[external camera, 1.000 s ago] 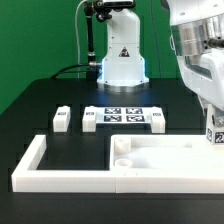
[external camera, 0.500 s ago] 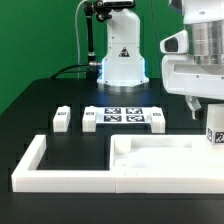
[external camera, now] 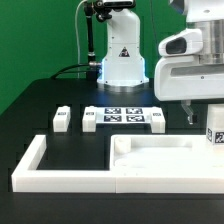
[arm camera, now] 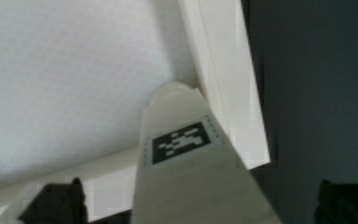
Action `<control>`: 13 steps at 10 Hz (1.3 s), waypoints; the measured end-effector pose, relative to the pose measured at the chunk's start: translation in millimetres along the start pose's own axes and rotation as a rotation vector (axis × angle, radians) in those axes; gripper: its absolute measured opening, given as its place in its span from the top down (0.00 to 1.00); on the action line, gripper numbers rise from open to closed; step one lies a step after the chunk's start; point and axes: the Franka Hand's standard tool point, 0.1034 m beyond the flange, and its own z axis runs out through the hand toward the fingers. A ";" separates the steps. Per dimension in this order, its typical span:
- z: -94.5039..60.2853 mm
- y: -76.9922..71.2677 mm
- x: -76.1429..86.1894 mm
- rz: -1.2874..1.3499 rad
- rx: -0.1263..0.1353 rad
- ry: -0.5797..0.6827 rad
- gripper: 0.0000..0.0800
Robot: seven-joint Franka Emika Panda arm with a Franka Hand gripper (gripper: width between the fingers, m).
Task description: Assemble desk
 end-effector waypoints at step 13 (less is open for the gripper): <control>0.1 -10.2 6.3 1.376 0.067 -0.079 0.63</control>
Offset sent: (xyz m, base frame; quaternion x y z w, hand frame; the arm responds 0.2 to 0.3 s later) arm 0.0000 0.0000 0.0000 0.0000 0.0000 0.1296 0.9916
